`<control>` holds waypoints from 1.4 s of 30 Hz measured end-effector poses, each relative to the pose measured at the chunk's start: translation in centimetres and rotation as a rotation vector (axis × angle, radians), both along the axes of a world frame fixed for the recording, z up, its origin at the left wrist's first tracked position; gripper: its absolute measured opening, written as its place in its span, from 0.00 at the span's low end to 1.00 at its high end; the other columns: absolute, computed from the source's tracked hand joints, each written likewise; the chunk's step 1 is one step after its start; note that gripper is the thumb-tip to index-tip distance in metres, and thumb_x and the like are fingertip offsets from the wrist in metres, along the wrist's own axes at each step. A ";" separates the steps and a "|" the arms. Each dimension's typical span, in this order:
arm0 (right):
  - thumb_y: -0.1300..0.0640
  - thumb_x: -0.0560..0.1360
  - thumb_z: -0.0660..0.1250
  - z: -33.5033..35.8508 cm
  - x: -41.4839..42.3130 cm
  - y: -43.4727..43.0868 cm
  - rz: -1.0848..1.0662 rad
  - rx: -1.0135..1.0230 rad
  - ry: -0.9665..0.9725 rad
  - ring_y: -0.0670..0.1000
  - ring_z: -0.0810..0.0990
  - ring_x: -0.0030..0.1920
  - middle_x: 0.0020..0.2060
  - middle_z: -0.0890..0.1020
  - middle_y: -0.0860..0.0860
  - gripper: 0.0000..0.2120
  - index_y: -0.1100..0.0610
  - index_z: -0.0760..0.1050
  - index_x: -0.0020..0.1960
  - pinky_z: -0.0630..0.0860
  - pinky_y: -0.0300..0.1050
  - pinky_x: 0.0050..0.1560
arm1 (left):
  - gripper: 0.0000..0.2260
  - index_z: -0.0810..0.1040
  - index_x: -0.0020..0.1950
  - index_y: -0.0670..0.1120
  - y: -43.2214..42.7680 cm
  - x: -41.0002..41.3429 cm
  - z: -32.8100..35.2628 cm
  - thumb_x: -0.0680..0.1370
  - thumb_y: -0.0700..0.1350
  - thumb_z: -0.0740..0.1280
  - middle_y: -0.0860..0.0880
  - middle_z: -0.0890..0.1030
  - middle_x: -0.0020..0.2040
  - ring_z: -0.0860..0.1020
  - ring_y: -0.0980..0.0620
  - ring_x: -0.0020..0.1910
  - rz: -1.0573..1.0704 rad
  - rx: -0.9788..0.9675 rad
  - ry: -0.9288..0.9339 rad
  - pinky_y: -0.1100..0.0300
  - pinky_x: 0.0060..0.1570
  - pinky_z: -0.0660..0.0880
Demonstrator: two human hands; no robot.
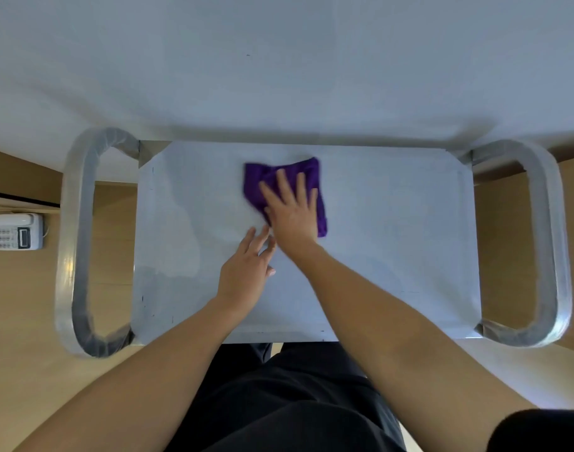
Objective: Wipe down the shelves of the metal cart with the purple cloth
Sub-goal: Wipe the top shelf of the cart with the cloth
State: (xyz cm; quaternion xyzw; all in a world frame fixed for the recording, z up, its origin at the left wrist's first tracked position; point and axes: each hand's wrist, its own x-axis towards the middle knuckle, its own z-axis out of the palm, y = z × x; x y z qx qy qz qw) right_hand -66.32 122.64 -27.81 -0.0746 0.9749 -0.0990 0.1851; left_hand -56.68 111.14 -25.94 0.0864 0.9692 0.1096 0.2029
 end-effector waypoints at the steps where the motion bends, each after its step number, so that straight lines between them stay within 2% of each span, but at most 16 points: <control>1: 0.48 0.82 0.56 -0.1 0.7 -0.3 0.074 -0.018 -0.001 0.60 0.41 0.78 0.80 0.48 0.49 0.27 0.40 0.50 0.78 0.44 0.62 0.77 | 0.26 0.69 0.73 0.48 0.0 0.0 0.0 0.76 0.48 0.70 0.51 0.60 0.78 0.57 0.48 0.77 -0.007 -0.005 -0.012 0.57 0.48 0.79; 4: 0.52 0.82 0.59 -0.4 0.0 2.5 0.106 -0.098 0.056 0.57 0.45 0.79 0.79 0.51 0.48 0.27 0.41 0.54 0.77 0.45 0.56 0.77 | 0.26 0.69 0.73 0.47 0.2 0.1 0.1 0.76 0.47 0.70 0.50 0.60 0.78 0.58 0.47 0.77 -0.010 -0.003 -0.007 0.57 0.48 0.79; 7: 0.52 0.82 0.56 -0.2 -1.4 7.6 -0.091 -0.089 0.078 0.56 0.48 0.79 0.79 0.53 0.48 0.24 0.42 0.58 0.77 0.44 0.54 0.76 | 0.24 0.69 0.71 0.45 0.5 -0.1 0.2 0.76 0.45 0.70 0.50 0.60 0.78 0.59 0.47 0.77 -0.001 0.006 -0.023 0.55 0.47 0.78; 11: 0.50 0.83 0.53 0.4 -2.1 14.7 -0.307 -0.060 0.067 0.57 0.47 0.79 0.79 0.52 0.49 0.23 0.42 0.56 0.77 0.46 0.57 0.77 | 0.22 0.73 0.67 0.42 2.1 -0.6 0.7 0.74 0.41 0.70 0.44 0.67 0.74 0.66 0.41 0.73 0.004 0.001 0.054 0.47 0.55 0.77; 15: 0.54 0.83 0.52 0.5 -2.9 16.5 -0.611 -0.027 0.018 0.58 0.45 0.79 0.80 0.49 0.50 0.25 0.43 0.53 0.78 0.46 0.62 0.76 | 0.22 0.74 0.68 0.43 6.4 -1.2 1.5 0.74 0.40 0.69 0.45 0.68 0.74 0.67 0.43 0.72 -0.079 0.087 0.110 0.49 0.57 0.75; 16: 0.57 0.83 0.53 0.7 -2.9 15.6 -0.618 -0.002 0.012 0.60 0.45 0.78 0.80 0.48 0.50 0.26 0.43 0.52 0.78 0.46 0.64 0.75 | 0.21 0.74 0.68 0.43 7.6 -1.3 1.6 0.74 0.41 0.69 0.46 0.67 0.75 0.67 0.43 0.73 -0.112 0.103 0.104 0.49 0.58 0.75; 18: 0.61 0.81 0.56 0.7 -2.2 13.7 -0.455 0.021 0.012 0.61 0.45 0.78 0.80 0.48 0.50 0.30 0.44 0.51 0.78 0.47 0.66 0.75 | 0.21 0.71 0.71 0.44 9.9 -1.3 1.6 0.77 0.43 0.66 0.47 0.63 0.77 0.62 0.45 0.75 -0.156 0.123 0.049 0.50 0.60 0.74; 20: 0.63 0.79 0.58 0.3 -0.9 14.1 -0.163 -0.017 0.043 0.61 0.45 0.78 0.79 0.48 0.50 0.32 0.44 0.52 0.78 0.47 0.64 0.76 | 0.22 0.67 0.74 0.46 11.8 -1.1 1.4 0.80 0.45 0.62 0.47 0.58 0.79 0.58 0.47 0.77 -0.162 0.119 -0.005 0.51 0.63 0.71; 23: 0.66 0.79 0.59 0.1 -1.1 19.8 0.091 -0.157 0.066 0.59 0.48 0.79 0.79 0.54 0.51 0.32 0.45 0.57 0.78 0.49 0.61 0.77 | 0.22 0.66 0.74 0.46 13.6 -0.9 1.0 0.80 0.47 0.63 0.47 0.57 0.79 0.57 0.46 0.77 -0.136 0.100 -0.014 0.52 0.63 0.72; 26: 0.67 0.78 0.59 0.2 -2.5 26.3 -0.061 -0.164 0.057 0.60 0.51 0.78 0.78 0.57 0.53 0.30 0.46 0.62 0.76 0.49 0.62 0.76 | 0.21 0.73 0.69 0.45 15.0 -0.5 0.6 0.76 0.45 0.69 0.45 0.63 0.77 0.64 0.43 0.74 -0.111 0.068 -0.005 0.50 0.57 0.75; 29: 0.61 0.81 0.56 0.7 -3.9 31.1 -0.322 -0.092 0.051 0.61 0.47 0.78 0.79 0.53 0.54 0.26 0.46 0.60 0.77 0.49 0.64 0.75 | 0.19 0.77 0.63 0.43 16.3 -0.5 0.2 0.72 0.43 0.73 0.44 0.69 0.73 0.69 0.40 0.71 -0.047 0.063 0.013 0.48 0.53 0.78; 31: 0.59 0.82 0.53 0.9 -4.7 31.4 -0.429 -0.049 0.042 0.60 0.44 0.78 0.79 0.50 0.53 0.25 0.45 0.56 0.78 0.47 0.66 0.75 | 0.19 0.77 0.62 0.43 16.6 -0.5 0.1 0.72 0.42 0.73 0.45 0.69 0.73 0.69 0.40 0.71 -0.029 0.073 0.024 0.48 0.52 0.78; 34: 0.61 0.81 0.55 0.7 -5.5 27.7 -0.515 0.018 0.063 0.60 0.43 0.78 0.80 0.48 0.50 0.30 0.42 0.52 0.78 0.45 0.68 0.74 | 0.19 0.76 0.63 0.45 16.5 -0.6 0.0 0.73 0.41 0.72 0.46 0.68 0.74 0.67 0.42 0.72 -0.027 0.066 0.012 0.51 0.52 0.78; 36: 0.62 0.80 0.56 0.4 -5.4 23.8 -0.351 -0.007 0.076 0.60 0.44 0.78 0.80 0.48 0.49 0.32 0.41 0.52 0.78 0.46 0.67 0.74 | 0.20 0.76 0.63 0.45 16.4 -0.7 0.0 0.72 0.39 0.72 0.47 0.67 0.75 0.67 0.42 0.72 -0.018 0.061 -0.003 0.51 0.52 0.78; 39: 0.61 0.80 0.57 -0.2 -3.9 18.9 0.089 -0.120 0.059 0.58 0.44 0.79 0.79 0.50 0.48 0.30 0.41 0.54 0.77 0.44 0.62 0.76 | 0.20 0.75 0.64 0.45 16.3 -0.5 0.2 0.73 0.38 0.72 0.47 0.65 0.76 0.65 0.42 0.73 -0.008 0.060 -0.023 0.52 0.52 0.79; 42: 0.63 0.80 0.58 -0.4 -4.4 19.5 0.161 -0.173 0.072 0.55 0.45 0.79 0.79 0.51 0.48 0.31 0.43 0.55 0.78 0.43 0.56 0.77 | 0.21 0.73 0.67 0.45 16.2 -0.4 0.3 0.75 0.39 0.70 0.47 0.61 0.77 0.62 0.43 0.75 -0.031 0.056 -0.031 0.53 0.54 0.78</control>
